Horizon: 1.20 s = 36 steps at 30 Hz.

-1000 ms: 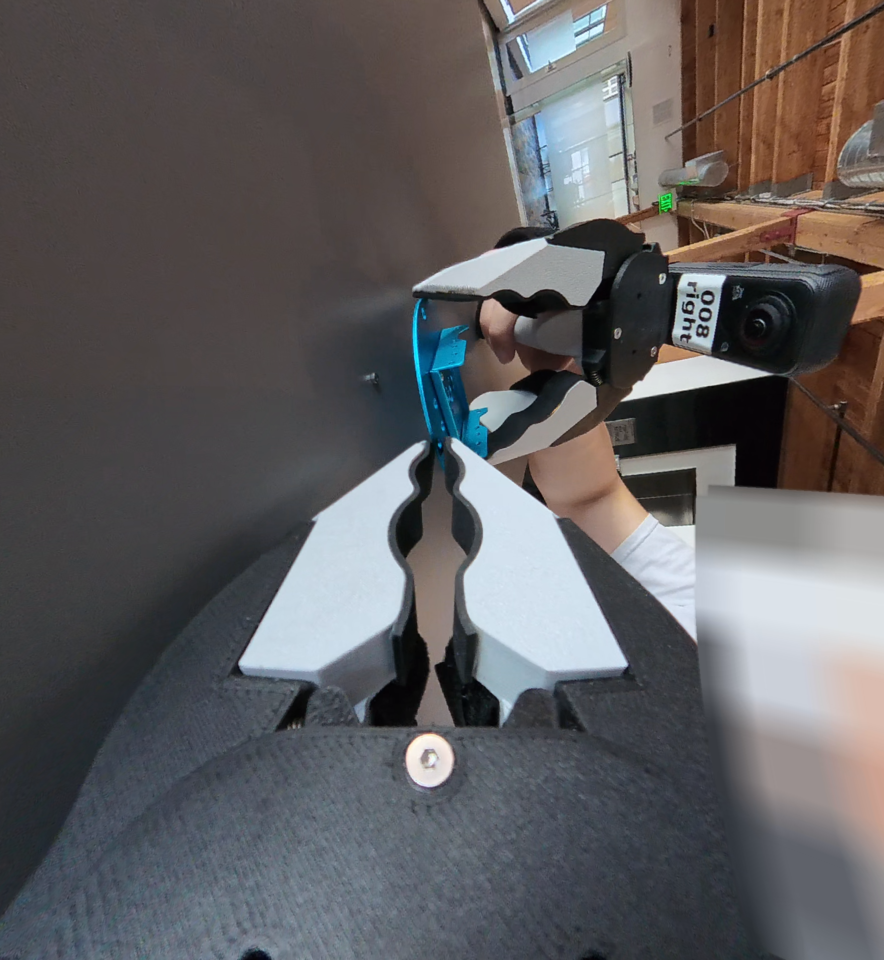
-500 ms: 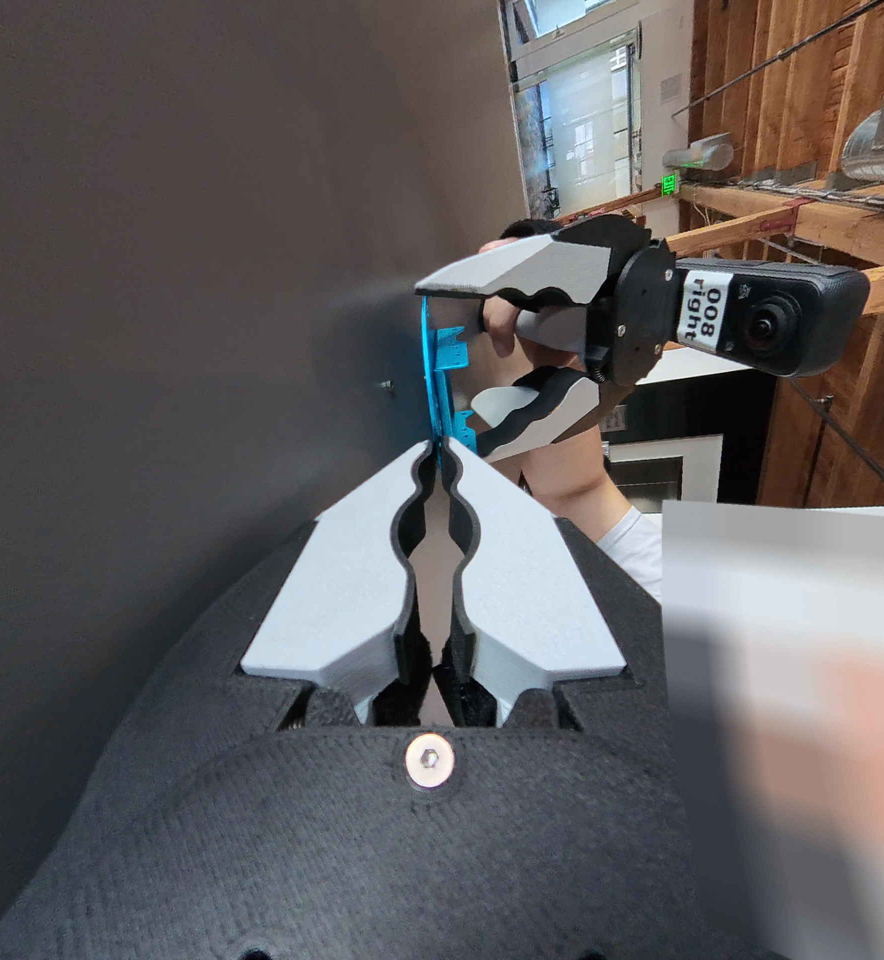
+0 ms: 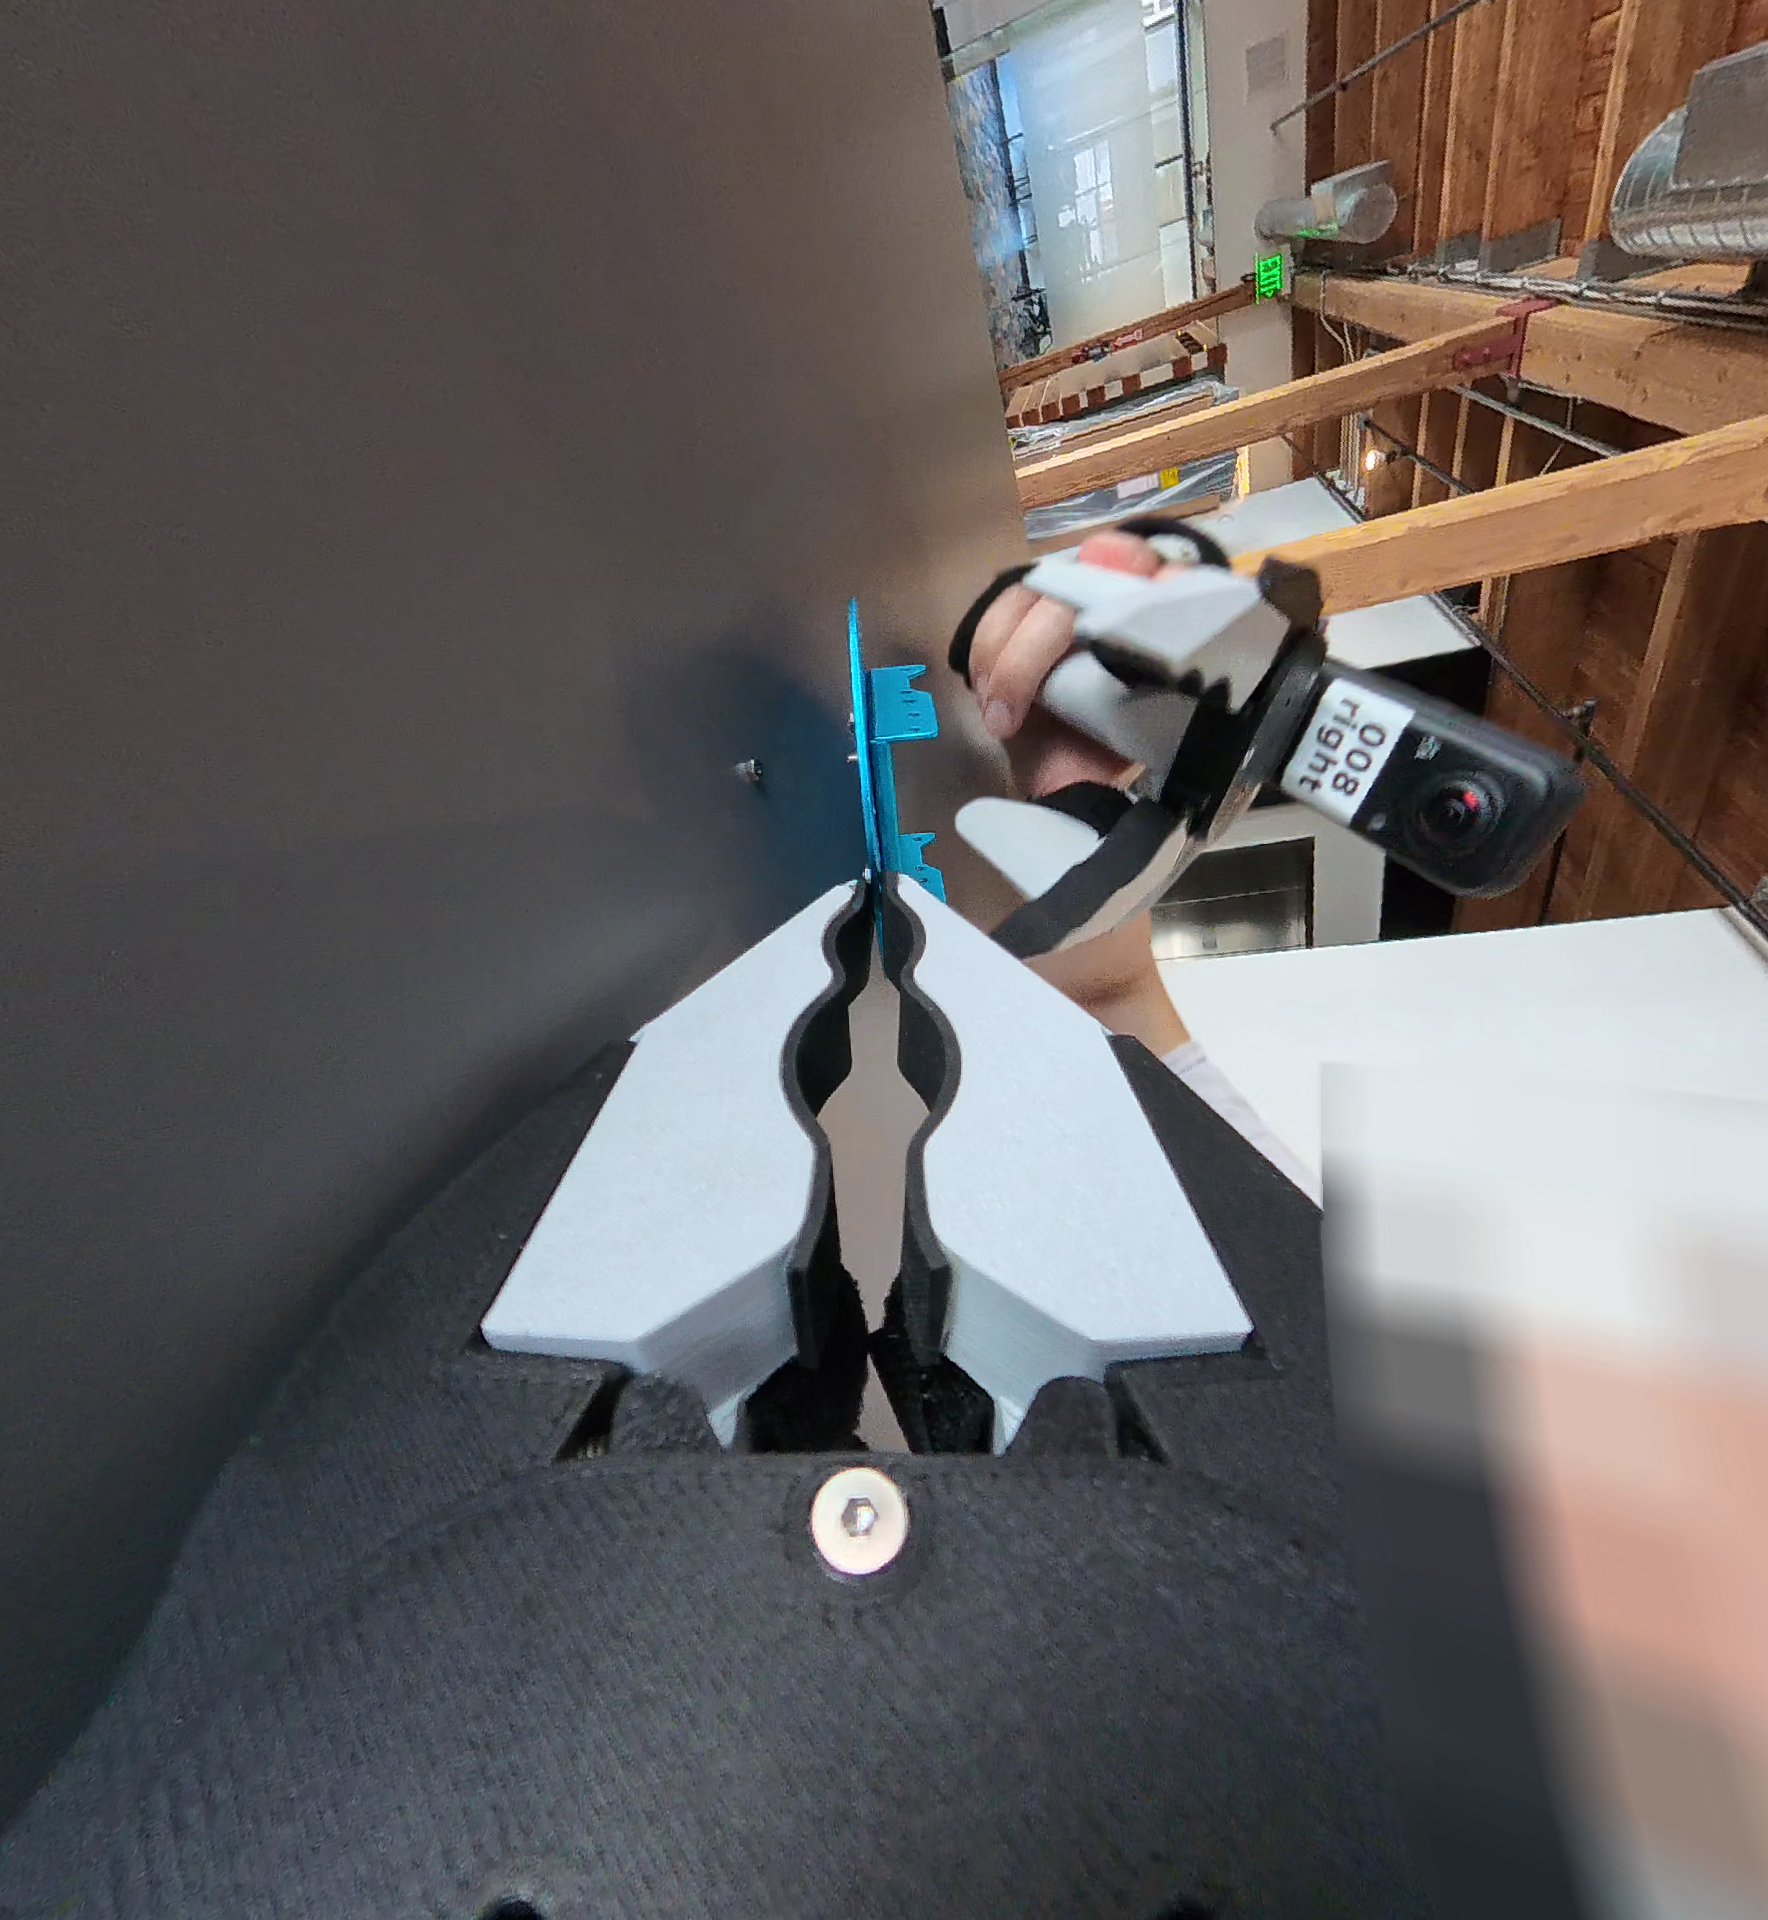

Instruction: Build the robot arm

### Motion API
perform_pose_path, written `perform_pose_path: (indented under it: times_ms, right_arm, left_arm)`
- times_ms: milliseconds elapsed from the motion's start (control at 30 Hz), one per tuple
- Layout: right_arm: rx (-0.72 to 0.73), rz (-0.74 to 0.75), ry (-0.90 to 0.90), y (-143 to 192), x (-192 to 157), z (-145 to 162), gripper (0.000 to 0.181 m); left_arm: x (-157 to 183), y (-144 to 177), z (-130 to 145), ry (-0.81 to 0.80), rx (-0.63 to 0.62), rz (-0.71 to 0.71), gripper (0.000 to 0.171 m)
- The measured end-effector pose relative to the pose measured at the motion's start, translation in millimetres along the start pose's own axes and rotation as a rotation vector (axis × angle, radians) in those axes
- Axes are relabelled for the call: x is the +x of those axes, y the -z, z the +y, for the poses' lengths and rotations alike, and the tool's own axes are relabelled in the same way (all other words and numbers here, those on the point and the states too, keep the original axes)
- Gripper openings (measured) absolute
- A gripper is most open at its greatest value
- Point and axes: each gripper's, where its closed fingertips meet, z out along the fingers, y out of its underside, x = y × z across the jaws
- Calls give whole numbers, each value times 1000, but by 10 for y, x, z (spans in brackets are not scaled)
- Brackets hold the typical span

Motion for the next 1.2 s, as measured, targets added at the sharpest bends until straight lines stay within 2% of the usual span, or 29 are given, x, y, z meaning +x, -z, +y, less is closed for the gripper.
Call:
perform_pose_path:
  times_ms: [133, 300, 400, 467, 533, 600, 700, 900, 967, 1100, 1200]
  right_arm:
    - [-4, 51, 80, 8, -142, -43, 73]
    - [-44, 57, 182, -33, -223, 6, 62]
    - [-103, 130, 374, -56, -220, 30, 53]
    - [-167, 187, 442, -79, -208, 44, 50]
    - [-170, 241, 493, -84, -196, -25, 43]
    - [-225, 267, 543, -138, -168, 40, 44]
    - [-280, 306, 624, -157, -162, 77, 29]
    - [-361, 401, 685, -127, -59, 110, 27]
    - [-421, 450, 722, -110, 21, 162, 20]
    - [-447, 512, 836, -86, 32, 117, 18]
    - [-444, 520, 846, -78, 29, 107, 16]
  left_arm:
    - [37, 18, -20, -1, 2, 41, 0]
    - [18, -11, -29, -15, -15, 23, 0]
    - [24, -4, -67, -7, 18, 30, 0]
    - [44, 12, -111, 6, 53, 52, 0]
    - [52, 16, -108, 10, 44, 59, 0]
    - [41, 6, -85, 3, 22, 47, 0]
    - [61, 5, -75, 3, 13, 64, 0]
    - [147, 23, -58, 21, 5, 138, 0]
    - [143, 18, -54, 18, 6, 131, 0]
    - [161, 20, -65, 4, 8, 140, 0]
    - [167, 23, -63, -3, 10, 141, 0]
